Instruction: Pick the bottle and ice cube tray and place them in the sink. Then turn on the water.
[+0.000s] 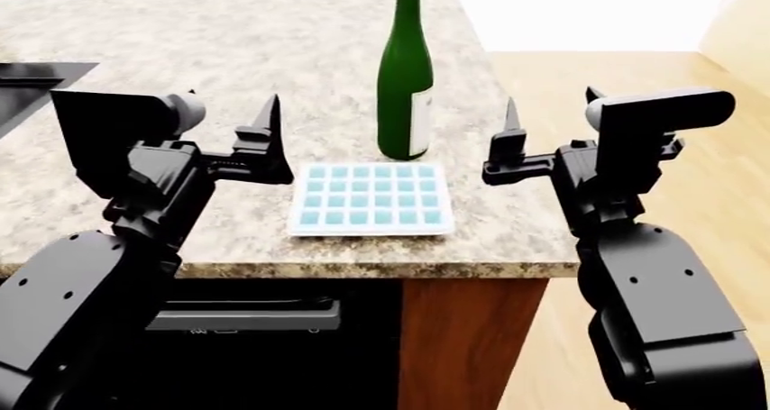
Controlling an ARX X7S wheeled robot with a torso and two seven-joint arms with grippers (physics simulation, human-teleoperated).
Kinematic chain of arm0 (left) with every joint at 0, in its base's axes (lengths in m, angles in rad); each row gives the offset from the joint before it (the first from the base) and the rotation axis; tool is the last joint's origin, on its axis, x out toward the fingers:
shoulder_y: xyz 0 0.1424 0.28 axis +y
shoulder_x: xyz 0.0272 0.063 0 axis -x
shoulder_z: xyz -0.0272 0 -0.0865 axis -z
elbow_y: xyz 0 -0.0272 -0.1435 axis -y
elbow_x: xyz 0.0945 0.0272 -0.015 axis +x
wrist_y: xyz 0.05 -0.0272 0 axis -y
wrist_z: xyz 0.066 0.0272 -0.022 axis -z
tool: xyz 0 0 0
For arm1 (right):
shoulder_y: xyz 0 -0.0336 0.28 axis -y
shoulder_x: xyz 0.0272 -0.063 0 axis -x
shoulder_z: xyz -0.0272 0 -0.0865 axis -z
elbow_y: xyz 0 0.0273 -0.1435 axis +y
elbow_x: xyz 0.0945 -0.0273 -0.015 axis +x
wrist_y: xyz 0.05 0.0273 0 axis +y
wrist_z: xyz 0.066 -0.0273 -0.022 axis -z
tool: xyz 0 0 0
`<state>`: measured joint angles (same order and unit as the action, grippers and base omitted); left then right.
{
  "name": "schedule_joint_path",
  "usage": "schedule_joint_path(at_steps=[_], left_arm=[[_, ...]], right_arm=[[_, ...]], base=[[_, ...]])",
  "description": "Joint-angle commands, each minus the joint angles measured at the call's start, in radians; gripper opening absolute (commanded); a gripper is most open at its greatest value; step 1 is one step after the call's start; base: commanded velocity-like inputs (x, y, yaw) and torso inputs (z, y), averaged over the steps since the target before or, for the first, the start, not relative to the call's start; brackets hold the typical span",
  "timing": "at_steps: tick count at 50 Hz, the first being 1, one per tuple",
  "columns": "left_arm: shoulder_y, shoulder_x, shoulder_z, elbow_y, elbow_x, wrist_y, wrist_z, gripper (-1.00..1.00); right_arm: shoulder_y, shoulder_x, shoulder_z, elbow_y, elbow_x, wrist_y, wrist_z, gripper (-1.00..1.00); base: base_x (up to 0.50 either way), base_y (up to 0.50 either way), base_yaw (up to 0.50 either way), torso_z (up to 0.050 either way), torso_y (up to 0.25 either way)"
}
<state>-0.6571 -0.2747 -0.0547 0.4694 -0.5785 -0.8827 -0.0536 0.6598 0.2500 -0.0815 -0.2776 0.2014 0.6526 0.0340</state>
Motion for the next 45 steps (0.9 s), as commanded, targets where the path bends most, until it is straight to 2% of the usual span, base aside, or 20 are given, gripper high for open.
schedule_joint_path(at_steps=[1,24,34,38,45], left_arm=[[0.001,-0.007,-0.009,0.013,-0.013,-0.005,-0.010,1.00],[-0.001,-0.014,-0.005,0.013,-0.025,0.003,-0.019,1.00],[0.010,-0.032,0.004,0.023,-0.037,-0.011,-0.013,1.00],[0.018,-0.093,0.007,0.094,-0.085,-0.087,0.010,1.00],[-0.030,-0.292,0.008,0.309,-0.247,-0.309,0.084,1.00]], right_arm=[[-0.007,0.002,-0.006,-0.011,0.009,0.003,0.002,1.00],[-0.015,0.009,-0.008,-0.022,0.021,0.003,0.012,1.00],[-0.015,0.013,-0.012,-0.020,0.024,-0.005,0.013,1.00],[-0.011,0.017,-0.019,-0.015,0.023,-0.003,0.010,1.00],[-0.012,0.017,-0.027,-0.005,0.023,-0.010,0.011,1.00]], base=[[0.46,0.00,0.00,0.000,0.000],[0.46,-0.03,0.00,0.000,0.001],[0.00,0.00,0.00,0.000,0.000],[0.00,0.00,0.00,0.000,0.000],[0.00,0.00,0.00,0.000,0.000]])
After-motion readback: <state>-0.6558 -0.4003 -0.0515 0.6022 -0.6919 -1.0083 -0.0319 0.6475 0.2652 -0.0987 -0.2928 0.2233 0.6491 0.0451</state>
